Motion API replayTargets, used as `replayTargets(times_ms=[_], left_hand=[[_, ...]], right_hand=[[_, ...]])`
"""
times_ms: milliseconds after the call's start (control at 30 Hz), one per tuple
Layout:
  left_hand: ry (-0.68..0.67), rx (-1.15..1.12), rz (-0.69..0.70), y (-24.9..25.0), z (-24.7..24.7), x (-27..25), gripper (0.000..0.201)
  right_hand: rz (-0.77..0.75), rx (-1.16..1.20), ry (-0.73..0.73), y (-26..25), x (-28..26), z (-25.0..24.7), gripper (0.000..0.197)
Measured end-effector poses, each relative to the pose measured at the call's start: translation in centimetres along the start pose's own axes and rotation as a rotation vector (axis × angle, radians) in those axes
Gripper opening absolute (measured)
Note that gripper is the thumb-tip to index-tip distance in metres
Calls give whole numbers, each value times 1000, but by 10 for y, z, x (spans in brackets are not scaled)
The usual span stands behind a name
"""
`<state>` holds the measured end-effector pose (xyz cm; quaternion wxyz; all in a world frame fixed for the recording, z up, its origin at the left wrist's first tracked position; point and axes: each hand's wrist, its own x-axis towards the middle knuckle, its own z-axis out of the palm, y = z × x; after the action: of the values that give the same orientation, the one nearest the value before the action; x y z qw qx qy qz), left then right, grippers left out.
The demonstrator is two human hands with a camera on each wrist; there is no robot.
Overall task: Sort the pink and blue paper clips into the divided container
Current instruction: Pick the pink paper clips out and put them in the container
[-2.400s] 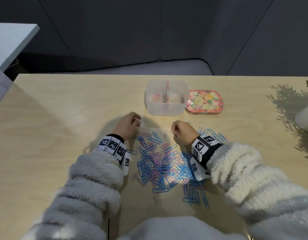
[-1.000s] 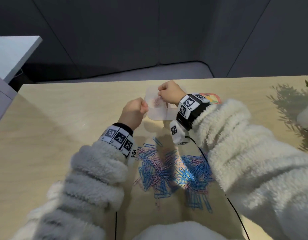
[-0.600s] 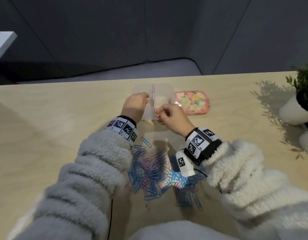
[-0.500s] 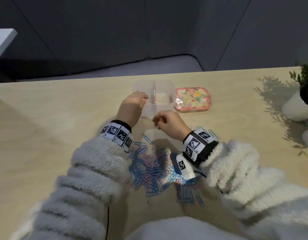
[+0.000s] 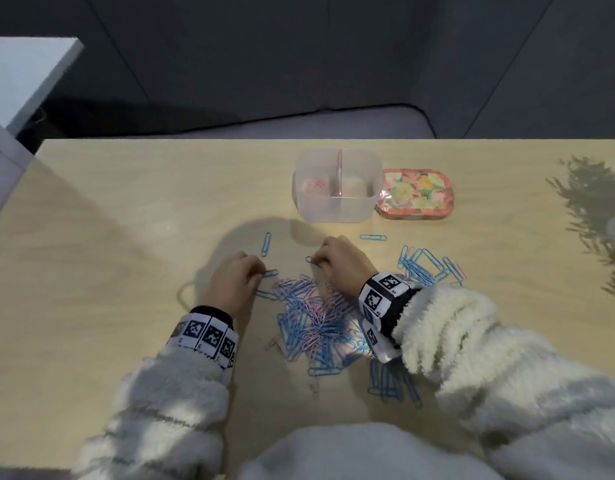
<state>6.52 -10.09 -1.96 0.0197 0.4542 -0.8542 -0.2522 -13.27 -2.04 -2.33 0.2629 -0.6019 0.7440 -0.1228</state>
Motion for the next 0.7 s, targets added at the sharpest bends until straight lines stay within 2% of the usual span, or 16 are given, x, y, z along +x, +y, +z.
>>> replayTargets(times_ms=[67,167,267,367,467,600,700], left_hand=[[71,35,-41,-7,-1,-2,13],[108,43,40,-3,-2,-5,17],[-60,-52,138,16,1,-6,23],[-166,-32,150,24,4,-4,31],[-177,4,139,25,7,-3,23],[-158,-78,121,25,13,-6,8],[-111,-137,121,25,14,-9,6]], right_hand=[[65,-28,41,7,0,-6,28],[47,9,71,2,-3,-8,27],[35,76,38,-15,-4,-2,24],[71,82,0,-27,0,7,13],[90,60,-46,-33,0,12,6],[105,-24,-158,-27,-5,13,11],[93,-40,-132,-21,-11,8,8]])
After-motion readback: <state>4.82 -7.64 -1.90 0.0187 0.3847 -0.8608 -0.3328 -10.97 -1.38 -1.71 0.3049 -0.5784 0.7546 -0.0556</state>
